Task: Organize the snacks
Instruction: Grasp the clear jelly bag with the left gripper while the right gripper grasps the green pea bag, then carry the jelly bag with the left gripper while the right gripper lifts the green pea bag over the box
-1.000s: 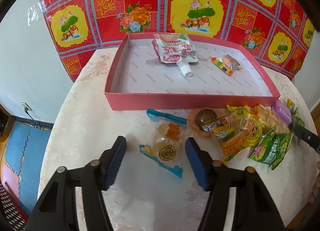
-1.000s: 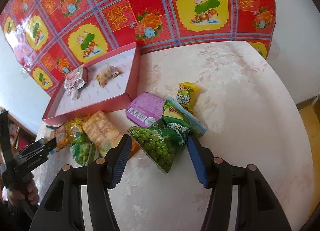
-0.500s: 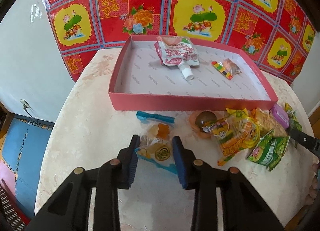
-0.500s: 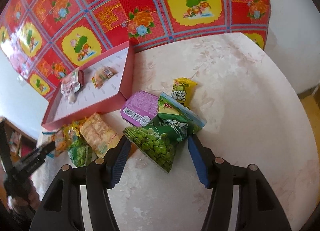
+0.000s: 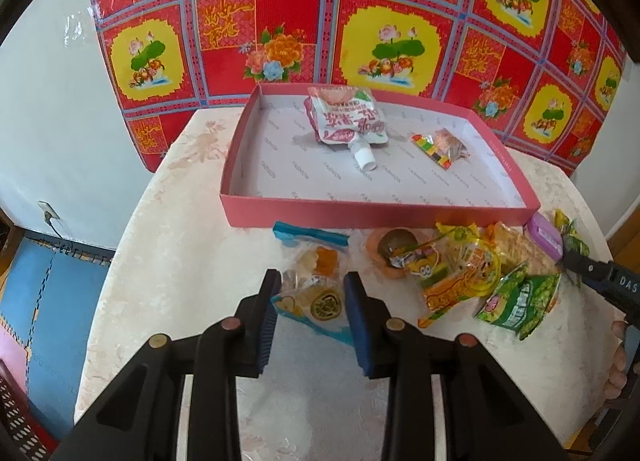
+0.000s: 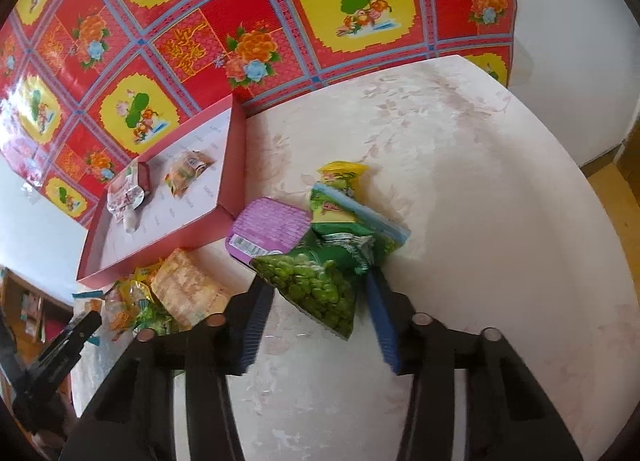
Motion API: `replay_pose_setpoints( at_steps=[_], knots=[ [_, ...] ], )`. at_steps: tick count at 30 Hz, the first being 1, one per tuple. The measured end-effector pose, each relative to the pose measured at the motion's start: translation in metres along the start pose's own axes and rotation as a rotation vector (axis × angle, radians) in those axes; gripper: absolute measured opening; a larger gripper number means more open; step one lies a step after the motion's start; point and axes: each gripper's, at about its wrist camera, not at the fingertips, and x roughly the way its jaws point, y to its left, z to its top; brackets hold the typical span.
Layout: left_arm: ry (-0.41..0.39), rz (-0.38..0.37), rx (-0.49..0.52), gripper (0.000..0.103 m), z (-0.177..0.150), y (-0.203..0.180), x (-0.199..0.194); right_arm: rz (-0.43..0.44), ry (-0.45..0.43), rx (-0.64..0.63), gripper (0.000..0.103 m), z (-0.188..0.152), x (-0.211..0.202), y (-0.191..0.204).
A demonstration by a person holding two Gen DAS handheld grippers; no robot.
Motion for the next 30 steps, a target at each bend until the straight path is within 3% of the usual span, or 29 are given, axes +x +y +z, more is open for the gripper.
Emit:
replay_pose_setpoints(
  at_steps=[1, 7, 17, 18, 20, 22, 24, 30],
  knots=[
    [0.0, 0.0, -0.001, 0.034, 0.0, 0.0, 0.0, -0.011, -0.001, -0.004, 0.032, 0.0, 0.0, -0.001],
    [-0.003, -0.008, -0.004, 0.034, -0.001, -0.001, -0.004, -0.017, -0.002, -0.004, 0.015, 0.0, -0.002, -0.01],
    [-0.015, -0.012, -0.006, 0.034, -0.001, 0.0, -0.01, 0.045, 0.046, -0.073, 0.014, -0.014, -0.01, -0.008],
    [-0.015, -0.012, -0.006, 0.034, -0.001, 0.0, -0.01, 0.064, 0.056, -0.083, 0.016, -0.015, -0.011, -0.007],
    [-0.013, -0.013, -0.006, 0.034, -0.001, 0.0, -0.01, 0.08, 0.055, -0.094, 0.029, -0.018, -0.014, -0.006],
    [-0.01, -0.014, -0.006, 0.034, -0.001, -0.001, -0.01, 0.062, 0.032, -0.119, 0.055, -0.019, -0.019, -0.004],
    [-0.008, -0.014, -0.005, 0.034, -0.001, -0.001, -0.01, 0.038, -0.001, -0.146, 0.068, -0.017, -0.025, -0.002],
    [-0.001, -0.02, -0.005, 0.034, -0.001, -0.001, -0.008, 0.027, -0.04, -0.162, 0.074, -0.005, -0.023, -0.001]
  ],
)
